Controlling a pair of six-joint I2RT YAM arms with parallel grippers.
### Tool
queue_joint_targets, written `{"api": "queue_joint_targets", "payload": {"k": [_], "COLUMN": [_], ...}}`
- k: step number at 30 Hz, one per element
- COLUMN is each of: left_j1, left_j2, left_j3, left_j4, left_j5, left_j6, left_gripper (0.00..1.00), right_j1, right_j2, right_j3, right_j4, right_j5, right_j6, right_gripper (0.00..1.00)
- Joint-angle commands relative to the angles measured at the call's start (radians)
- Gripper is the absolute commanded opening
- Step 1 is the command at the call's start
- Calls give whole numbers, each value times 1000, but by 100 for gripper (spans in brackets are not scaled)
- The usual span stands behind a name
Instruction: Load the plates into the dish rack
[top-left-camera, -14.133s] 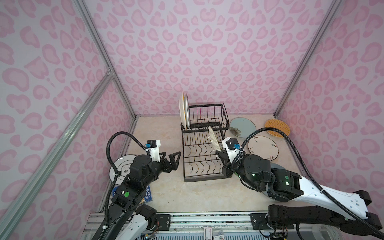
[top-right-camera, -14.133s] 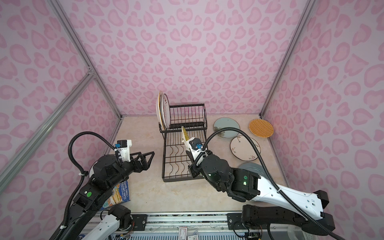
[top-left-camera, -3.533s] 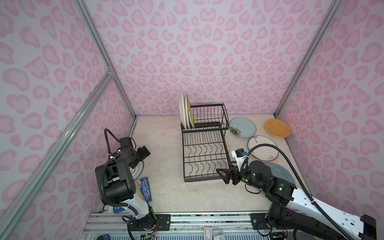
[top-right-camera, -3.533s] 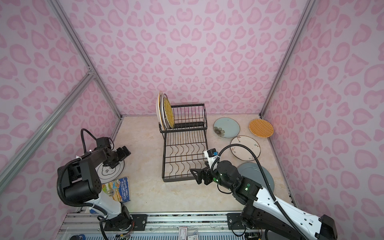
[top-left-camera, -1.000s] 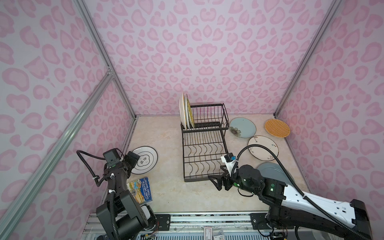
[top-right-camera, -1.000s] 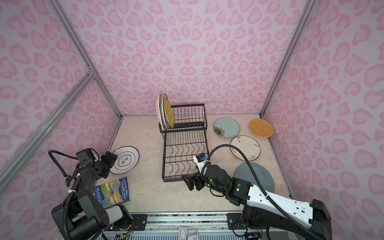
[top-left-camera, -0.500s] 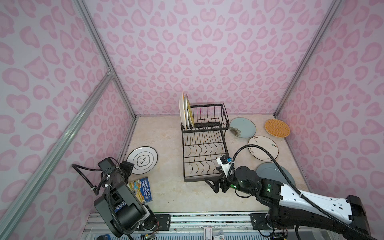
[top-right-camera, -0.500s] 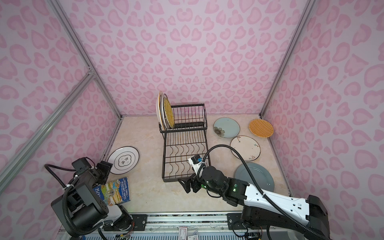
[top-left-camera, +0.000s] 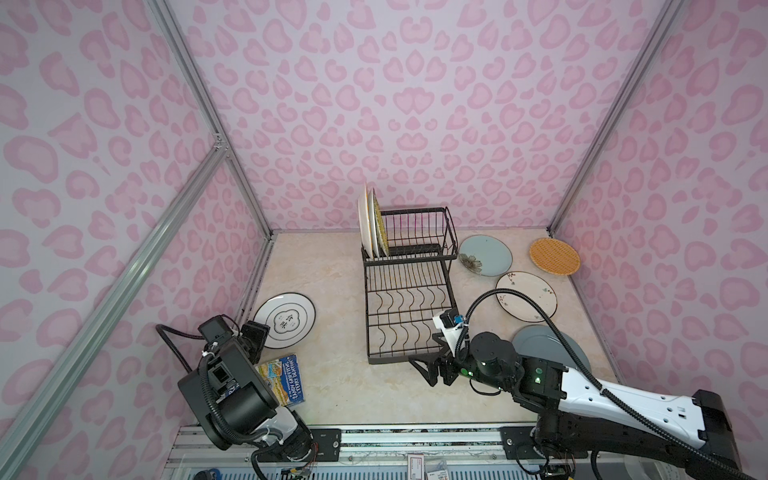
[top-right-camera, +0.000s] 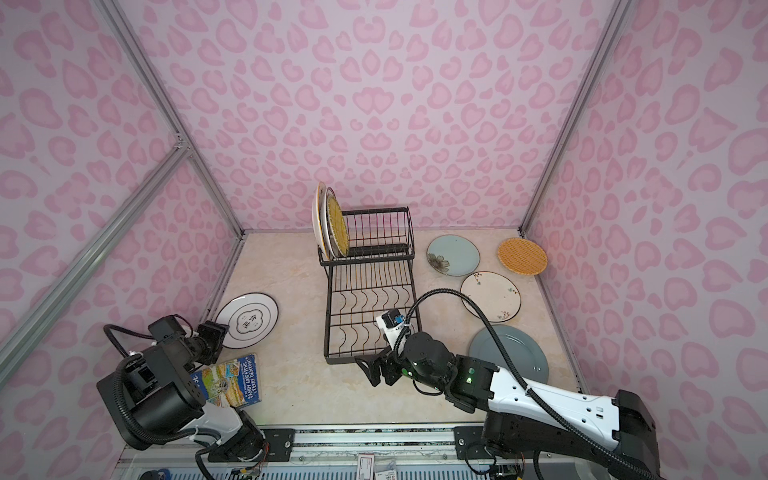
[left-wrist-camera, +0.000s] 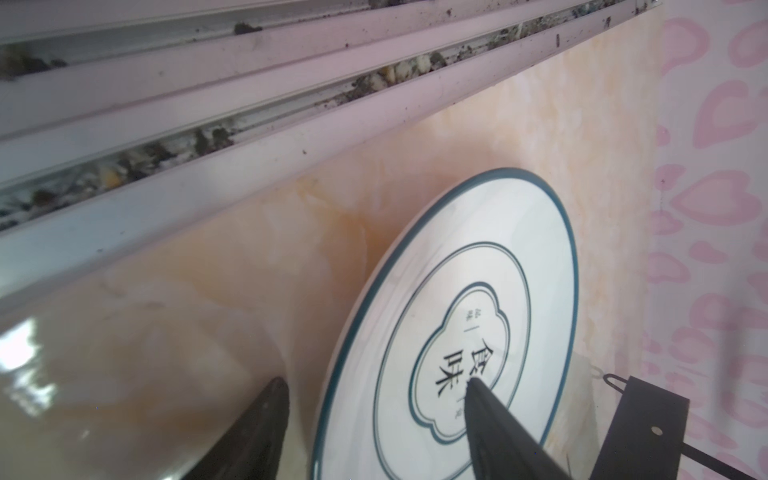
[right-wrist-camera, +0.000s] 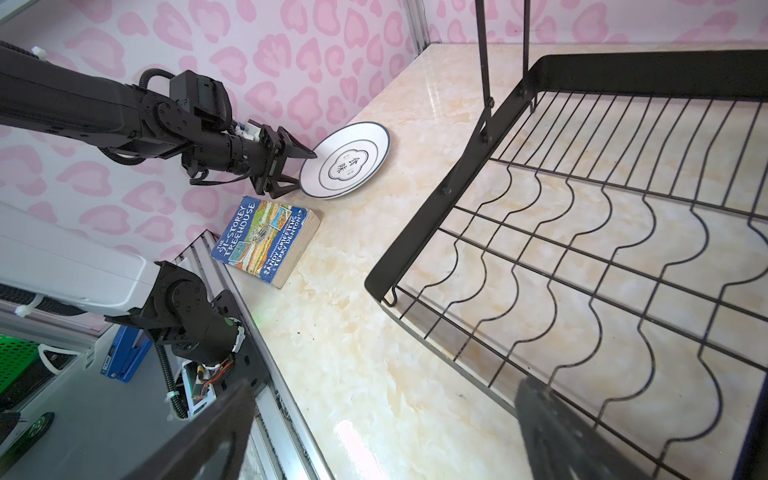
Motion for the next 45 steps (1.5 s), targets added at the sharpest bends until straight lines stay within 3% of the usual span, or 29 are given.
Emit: {"api": "queue_joint_targets", "payload": {"k": [1, 14, 20, 27, 32, 37, 42, 45], "left_j1": [1, 1, -22, -94, -138, -215, -281, -345], "left_j2": [31, 95, 65, -94, -239, -383, -552, -638], "left_j3": [-7, -9, 0, 1, 8, 65, 116, 146], "left_j4": [23, 78, 123, 97, 15, -205, -407, -502], "left_j5": [13, 75, 146, 121, 80, 3, -63, -31], "left_j6": [-6, -28, -68, -118, -150, -137, -137, -149], "left_gripper": [68, 49, 24, 4, 4, 4, 4, 4], "right_j1": [4, 11, 20, 36, 37, 40, 43, 47], "right_j2": [-2, -16, -32, -51, -56, -51, -61, -76], "right_j3": [0, -7, -11, -11, -8, 7, 9, -14], "right_j4": [4, 4, -2, -17, -24, -47, -57, -2], "right_j5": [14, 22, 34, 60, 75, 107, 157, 142], "right_j6": [11, 25, 29, 30, 24, -14, -129, -232], "right_gripper": [97, 97, 97, 97, 97, 97, 97, 97]}}
